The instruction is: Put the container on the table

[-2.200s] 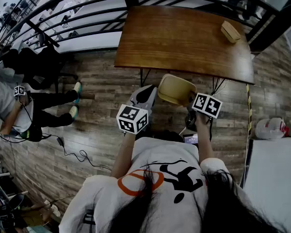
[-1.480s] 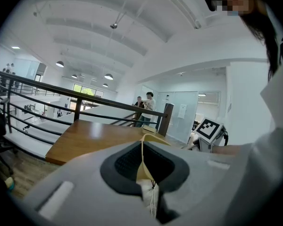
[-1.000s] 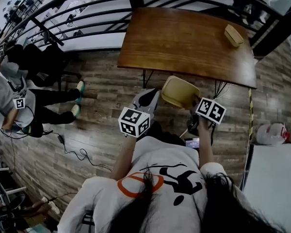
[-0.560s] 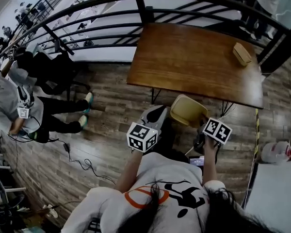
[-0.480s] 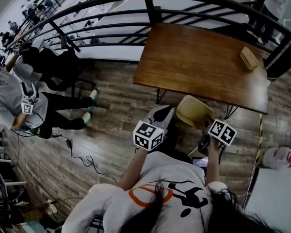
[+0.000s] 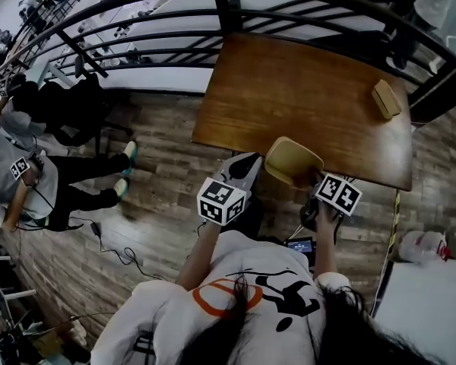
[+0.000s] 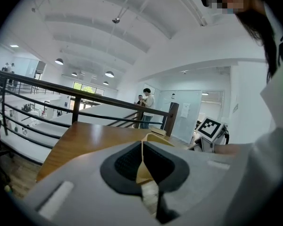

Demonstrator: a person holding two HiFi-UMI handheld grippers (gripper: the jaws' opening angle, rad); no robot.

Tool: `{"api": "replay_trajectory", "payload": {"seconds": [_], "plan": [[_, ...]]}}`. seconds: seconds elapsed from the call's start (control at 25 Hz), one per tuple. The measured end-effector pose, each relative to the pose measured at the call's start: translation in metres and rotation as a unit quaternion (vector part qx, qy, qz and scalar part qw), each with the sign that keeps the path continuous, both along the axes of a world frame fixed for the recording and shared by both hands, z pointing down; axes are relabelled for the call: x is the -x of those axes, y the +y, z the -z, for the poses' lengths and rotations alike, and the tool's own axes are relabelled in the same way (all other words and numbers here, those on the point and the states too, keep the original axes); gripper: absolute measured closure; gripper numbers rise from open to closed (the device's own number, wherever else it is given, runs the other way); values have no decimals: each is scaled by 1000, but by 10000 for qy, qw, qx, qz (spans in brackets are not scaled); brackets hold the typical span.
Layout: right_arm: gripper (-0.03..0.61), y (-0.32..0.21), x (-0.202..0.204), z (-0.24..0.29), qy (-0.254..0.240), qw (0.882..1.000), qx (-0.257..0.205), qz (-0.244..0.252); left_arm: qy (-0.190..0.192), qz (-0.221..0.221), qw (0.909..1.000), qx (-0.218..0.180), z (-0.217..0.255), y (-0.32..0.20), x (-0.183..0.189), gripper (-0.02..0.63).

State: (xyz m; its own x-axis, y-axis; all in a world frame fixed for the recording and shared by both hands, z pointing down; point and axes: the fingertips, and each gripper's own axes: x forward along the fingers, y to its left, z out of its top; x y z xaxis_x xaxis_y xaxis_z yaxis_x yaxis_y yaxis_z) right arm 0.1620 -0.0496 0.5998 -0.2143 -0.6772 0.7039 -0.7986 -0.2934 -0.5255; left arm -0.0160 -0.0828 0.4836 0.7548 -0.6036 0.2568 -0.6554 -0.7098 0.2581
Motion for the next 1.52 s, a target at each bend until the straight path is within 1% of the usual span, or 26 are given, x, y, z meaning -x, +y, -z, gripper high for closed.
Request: {"api": "replay_trajectory", "payload": {"seconds": [0.4,0.68,0.84,1.04,1.2,1.36,1.52], "plan": [[549,-113,16,1,89,9998,189,-42,49,-26,9999,124,4,-124,21,614],[549,-171,21,-4,246,9992,313,-66,135,-132,9997,154,2,-187,30,614],[549,-203,13,-14,342,9987,385,-37,186,-161,9995,191,-7,-216,25,614],[549,-245,12,-17,559,9972,490,69,261,-139,9991,319,-16,-246,37,614],[549,-283,13,-27,831,9944,587,286,303,-96,9986,421,-30,-263,51,614],[548,-313,-16,-20,1149,9894,695,555,314,-14,9983,494,-22,-268,39,614],[548,-348,-43,-26,1423,9826,813,877,311,220,9980,507,-20,-272,29,614]]}}
